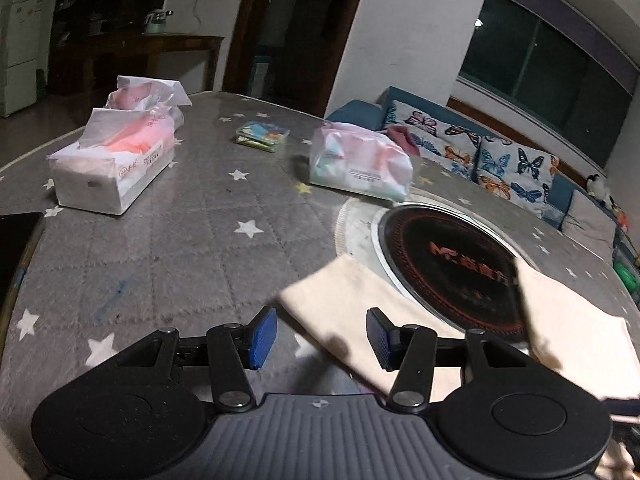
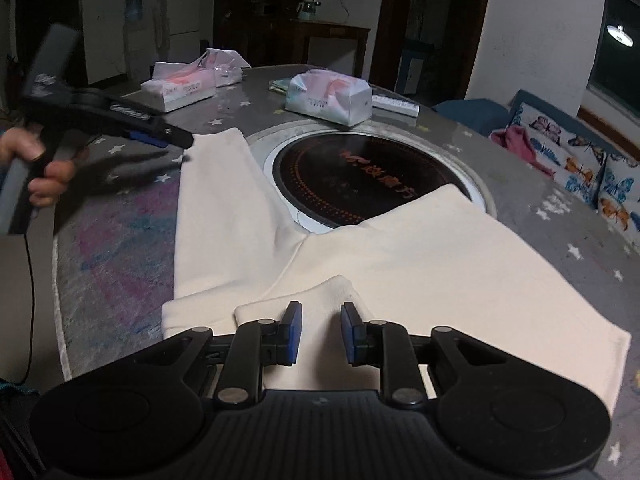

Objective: Fold clothes
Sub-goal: 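Grasp the sleeve cuff with the left gripper and lift it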

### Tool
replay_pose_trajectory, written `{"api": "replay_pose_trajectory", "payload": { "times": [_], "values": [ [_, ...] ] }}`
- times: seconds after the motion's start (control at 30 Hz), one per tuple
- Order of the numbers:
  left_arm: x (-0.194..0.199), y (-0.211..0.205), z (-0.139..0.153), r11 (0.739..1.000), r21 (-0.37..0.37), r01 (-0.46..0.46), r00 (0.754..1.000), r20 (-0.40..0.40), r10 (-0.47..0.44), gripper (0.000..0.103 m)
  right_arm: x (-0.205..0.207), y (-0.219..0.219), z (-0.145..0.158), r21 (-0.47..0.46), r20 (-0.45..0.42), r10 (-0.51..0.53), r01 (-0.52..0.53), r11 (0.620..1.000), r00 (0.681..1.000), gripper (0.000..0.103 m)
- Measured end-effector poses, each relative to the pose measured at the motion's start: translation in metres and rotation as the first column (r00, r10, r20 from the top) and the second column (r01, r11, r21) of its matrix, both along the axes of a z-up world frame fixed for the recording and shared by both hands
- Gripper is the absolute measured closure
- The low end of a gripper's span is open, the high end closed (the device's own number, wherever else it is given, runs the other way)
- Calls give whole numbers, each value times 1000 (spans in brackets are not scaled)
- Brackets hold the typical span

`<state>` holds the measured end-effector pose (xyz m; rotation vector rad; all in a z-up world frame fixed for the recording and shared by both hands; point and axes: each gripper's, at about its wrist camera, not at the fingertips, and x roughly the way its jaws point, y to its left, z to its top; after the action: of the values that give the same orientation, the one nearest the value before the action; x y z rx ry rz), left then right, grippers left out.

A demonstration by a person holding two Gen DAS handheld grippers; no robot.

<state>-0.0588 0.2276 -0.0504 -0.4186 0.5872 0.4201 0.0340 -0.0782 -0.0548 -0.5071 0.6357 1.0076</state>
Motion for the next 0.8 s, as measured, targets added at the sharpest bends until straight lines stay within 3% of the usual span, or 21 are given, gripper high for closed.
{"api": "replay_pose_trajectory", "payload": {
  "times": [0.2, 0.23, 0.27, 0.33, 0.53, 0.67, 0.8],
  "values": [
    [11, 9, -7, 999, -12, -34, 999, -3, 34, 52, -13, -16, 14, 35, 24, -12, 11, 999, 1000, 82],
    [12, 9, -7, 999, -12, -37, 999, -2, 37, 59, -16, -19, 17, 41, 29, -16, 15, 999, 999, 82],
    [13, 10, -7, 999, -13, -41, 999, -2, 41, 73, -17, -22, 19, 50, 32, -23, 21, 999, 999, 82],
    [15, 11, -8, 999, -26, -46, 999, 0, 46, 91, -20, -31, 23, 67, 34, -40, 38, 997, 999, 82],
    [14, -10, 15, 996, -80, 38, 994, 106, -30, 97, -23, -60, 24, 97, 18, -123, 121, 988, 992, 82],
    [14, -49, 51, 979, -92, 182, 965, 207, -160, 98, -19, -81, 21, 111, -8, -192, 192, 975, 981, 82],
    [17, -98, 83, 931, -91, 353, 901, 301, -312, 98, -16, -101, 20, 141, -28, -247, 248, 958, 969, 82]
  ]
}}
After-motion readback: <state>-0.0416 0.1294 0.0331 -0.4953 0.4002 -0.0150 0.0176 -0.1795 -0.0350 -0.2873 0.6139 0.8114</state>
